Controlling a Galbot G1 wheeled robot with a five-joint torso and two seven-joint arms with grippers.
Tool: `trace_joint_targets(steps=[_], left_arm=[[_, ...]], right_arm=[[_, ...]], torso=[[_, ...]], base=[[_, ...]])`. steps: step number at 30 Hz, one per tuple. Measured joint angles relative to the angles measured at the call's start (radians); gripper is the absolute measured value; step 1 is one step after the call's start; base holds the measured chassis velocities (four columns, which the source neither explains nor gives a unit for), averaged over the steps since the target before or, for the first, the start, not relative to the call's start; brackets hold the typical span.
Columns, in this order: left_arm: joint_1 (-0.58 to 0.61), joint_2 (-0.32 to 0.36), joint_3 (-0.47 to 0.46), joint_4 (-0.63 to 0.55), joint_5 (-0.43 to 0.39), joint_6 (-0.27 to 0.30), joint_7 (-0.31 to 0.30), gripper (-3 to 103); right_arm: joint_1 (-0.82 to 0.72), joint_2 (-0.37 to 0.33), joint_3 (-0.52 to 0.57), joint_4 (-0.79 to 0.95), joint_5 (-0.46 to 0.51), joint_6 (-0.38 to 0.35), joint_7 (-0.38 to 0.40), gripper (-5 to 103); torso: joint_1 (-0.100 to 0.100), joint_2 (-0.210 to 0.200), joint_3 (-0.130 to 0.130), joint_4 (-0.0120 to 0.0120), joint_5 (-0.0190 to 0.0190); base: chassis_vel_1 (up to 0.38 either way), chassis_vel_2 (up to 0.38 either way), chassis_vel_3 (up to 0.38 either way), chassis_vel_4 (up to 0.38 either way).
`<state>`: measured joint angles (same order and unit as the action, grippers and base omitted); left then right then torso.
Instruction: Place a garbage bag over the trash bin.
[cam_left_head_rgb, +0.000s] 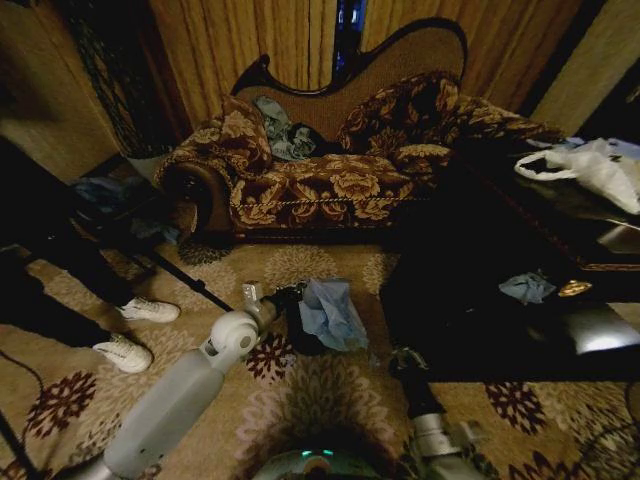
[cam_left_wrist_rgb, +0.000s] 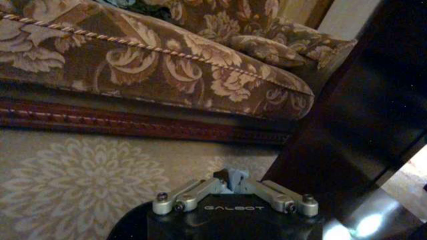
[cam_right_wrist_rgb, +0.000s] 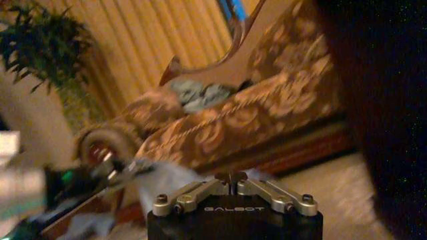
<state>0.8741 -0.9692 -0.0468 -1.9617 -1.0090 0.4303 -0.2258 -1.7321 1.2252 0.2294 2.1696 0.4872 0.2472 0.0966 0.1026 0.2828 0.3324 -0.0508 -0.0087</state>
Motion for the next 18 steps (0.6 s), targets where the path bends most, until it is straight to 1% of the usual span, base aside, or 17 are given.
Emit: trace_joint_targets(steps=[3,4,6,11,14,18], left_arm=[[0.005,-0.002,0.001,-0.003,-0.001,0.001,-0.010,0],[0.005,-0.002,0.001,-0.003,-0.001,0.001,-0.010,0],[0.020,-0.002,-0.002,-0.017,-0.003,0.000,-0.019,0],[0.037,0.001,-0.010,-0.029,-0.008,-0.003,-0.030,0],[0.052,0.001,-0.020,-0.042,-0.010,-0.010,-0.039,0],[0.056,0.000,-0.023,-0.048,-0.011,-0.015,-0.046,0]], right_arm=[[0.050,-0.005,-0.079,-0.052,-0.019,-0.001,0.014,0],[0.050,-0.005,-0.079,-0.052,-0.019,-0.001,0.014,0],[0.103,-0.007,-0.129,-0.093,-0.025,-0.003,0.029,0],[0.156,0.003,-0.165,-0.140,-0.021,-0.005,0.038,0],[0.224,0.029,-0.200,-0.208,-0.008,-0.004,0.039,0],[0.264,0.049,-0.230,-0.251,0.003,-0.003,0.044,0]], torso=[[0.000,0.000,0.000,-0.0001,0.0001],[0.000,0.000,0.000,-0.0001,0.0001],[0.000,0.000,0.000,0.0000,0.0000],[0.000,0.000,0.000,0.0000,0.0000],[0.000,0.000,0.000,0.0000,-0.0001],[0.000,0.000,0.000,0.0000,0.0000]], base=[[0.000,0.000,0.000,0.000],[0.000,0.000,0.000,0.000],[0.000,0.000,0.000,0.000],[0.000,0.000,0.000,0.000],[0.000,0.000,0.000,0.000],[0.000,0.000,0.000,0.000]])
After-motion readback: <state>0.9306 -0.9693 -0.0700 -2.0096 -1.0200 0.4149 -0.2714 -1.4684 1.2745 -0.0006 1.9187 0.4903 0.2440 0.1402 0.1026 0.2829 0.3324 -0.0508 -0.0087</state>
